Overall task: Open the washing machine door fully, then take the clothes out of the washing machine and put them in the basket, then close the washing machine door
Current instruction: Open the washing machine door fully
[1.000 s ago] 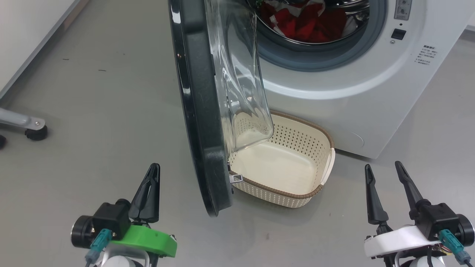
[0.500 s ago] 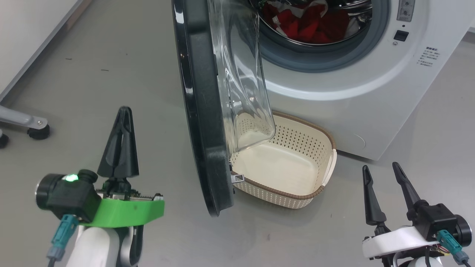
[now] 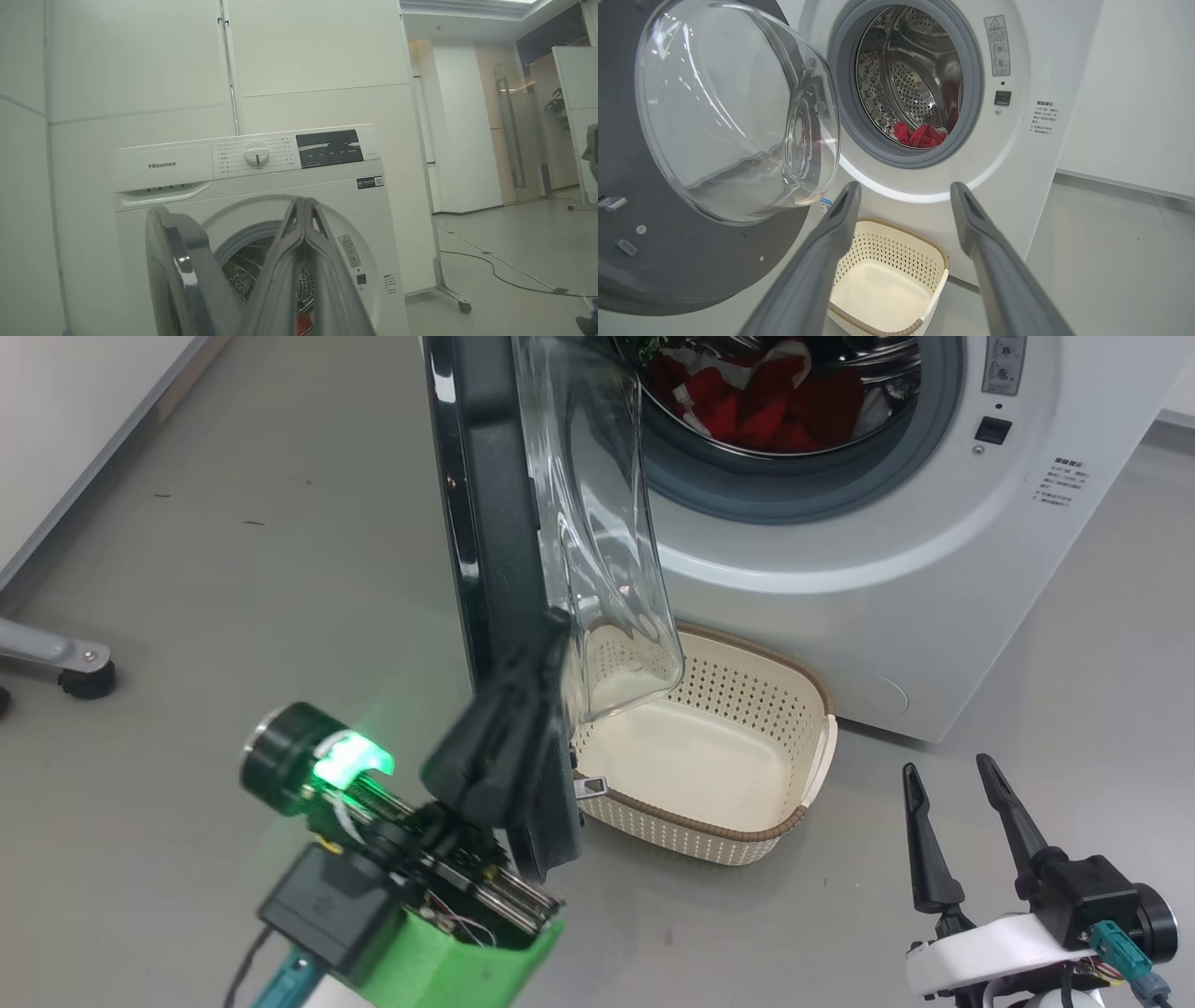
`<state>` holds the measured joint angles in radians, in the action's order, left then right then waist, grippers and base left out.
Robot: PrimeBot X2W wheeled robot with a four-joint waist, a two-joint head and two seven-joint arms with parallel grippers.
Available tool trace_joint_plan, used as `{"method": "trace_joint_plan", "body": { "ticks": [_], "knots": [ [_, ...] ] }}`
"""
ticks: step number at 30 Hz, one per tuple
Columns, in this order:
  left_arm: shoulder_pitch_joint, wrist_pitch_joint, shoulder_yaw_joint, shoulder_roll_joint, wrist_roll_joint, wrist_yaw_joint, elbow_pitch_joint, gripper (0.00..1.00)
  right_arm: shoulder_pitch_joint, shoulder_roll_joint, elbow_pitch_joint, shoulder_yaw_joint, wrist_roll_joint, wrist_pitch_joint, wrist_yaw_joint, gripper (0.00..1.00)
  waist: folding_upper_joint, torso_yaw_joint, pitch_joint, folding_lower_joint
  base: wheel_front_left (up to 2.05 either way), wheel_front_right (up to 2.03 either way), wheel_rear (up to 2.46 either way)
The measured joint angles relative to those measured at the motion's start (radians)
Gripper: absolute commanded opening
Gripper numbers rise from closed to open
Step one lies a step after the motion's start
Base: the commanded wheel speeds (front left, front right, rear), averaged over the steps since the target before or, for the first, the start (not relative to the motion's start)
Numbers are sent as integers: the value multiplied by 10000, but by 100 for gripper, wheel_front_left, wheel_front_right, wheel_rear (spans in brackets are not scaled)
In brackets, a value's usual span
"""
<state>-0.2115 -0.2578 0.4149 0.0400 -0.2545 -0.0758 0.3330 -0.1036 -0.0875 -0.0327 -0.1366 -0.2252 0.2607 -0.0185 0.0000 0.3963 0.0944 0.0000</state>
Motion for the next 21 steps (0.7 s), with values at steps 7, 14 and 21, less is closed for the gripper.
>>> {"method": "trace_joint_plan", "body": {
  "ticks": [7, 14, 21],
  "knots": [
    [710, 23, 1143, 107, -8, -276, -725, 0, -17, 92, -12, 40, 79, 0, 88, 100, 0, -95, -8, 0, 0, 0, 0],
    [1341, 537, 1442, 257, -244, -276, -1432, 0, -37, 136, -27, 134, 176, 0, 173, 100, 0, -141, 3, 0, 0, 0, 0],
    [1707, 899, 1396, 324, -562, -276, -2253, 0, -40, 178, -50, 205, 263, 0, 265, 100, 0, -154, 42, 0, 0, 0, 0]
  ]
}}
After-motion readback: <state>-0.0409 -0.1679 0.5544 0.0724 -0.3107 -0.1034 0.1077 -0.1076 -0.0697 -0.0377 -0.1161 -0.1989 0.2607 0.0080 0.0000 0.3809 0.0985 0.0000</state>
